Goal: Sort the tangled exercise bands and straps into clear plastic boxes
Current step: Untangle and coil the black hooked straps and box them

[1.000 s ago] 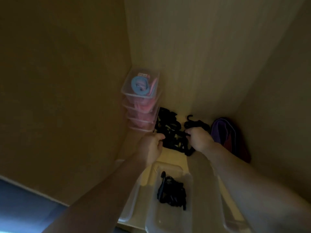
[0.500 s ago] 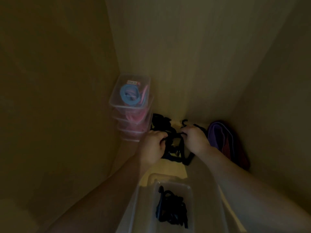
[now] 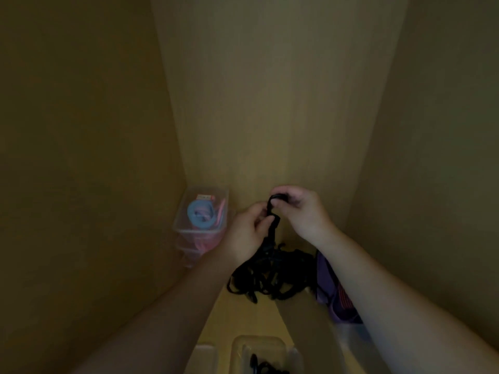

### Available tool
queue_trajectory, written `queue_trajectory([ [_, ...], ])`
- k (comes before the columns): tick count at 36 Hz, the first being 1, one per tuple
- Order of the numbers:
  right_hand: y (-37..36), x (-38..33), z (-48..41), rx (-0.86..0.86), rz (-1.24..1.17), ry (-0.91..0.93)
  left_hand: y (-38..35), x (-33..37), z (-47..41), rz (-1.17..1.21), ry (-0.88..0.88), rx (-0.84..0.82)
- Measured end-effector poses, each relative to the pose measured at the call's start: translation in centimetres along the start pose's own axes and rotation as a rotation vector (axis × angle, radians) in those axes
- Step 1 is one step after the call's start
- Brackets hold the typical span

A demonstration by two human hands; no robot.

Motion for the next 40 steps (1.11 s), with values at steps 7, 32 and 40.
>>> queue_trajectory([
  [7, 0.0, -1.1, 1.8, -0.096, -0.177, -0.272, 2.5, 2.4, -1.0, 0.194, 0.018, 0.075],
  [32, 1.5, 1.0, 5.2, -0.183, -0.157, -0.48, 8.6, 12.3, -5.4, 0.278, -0.219, 0.25],
  [40, 1.4, -2.0, 2.6, -0.352, -0.143, -0.331, 10.5, 15.5, -7.6, 0.237, -0.22, 0.332],
])
Point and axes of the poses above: each hand's wrist, its own z-axis away from the middle knuckle, its own y-axis out of the back of the hand, x = y × z, the point moved 3 cm from there along -z, towards the middle knuckle, and after that the axes turned 9 degrees about -x, right-handed, at the moved point
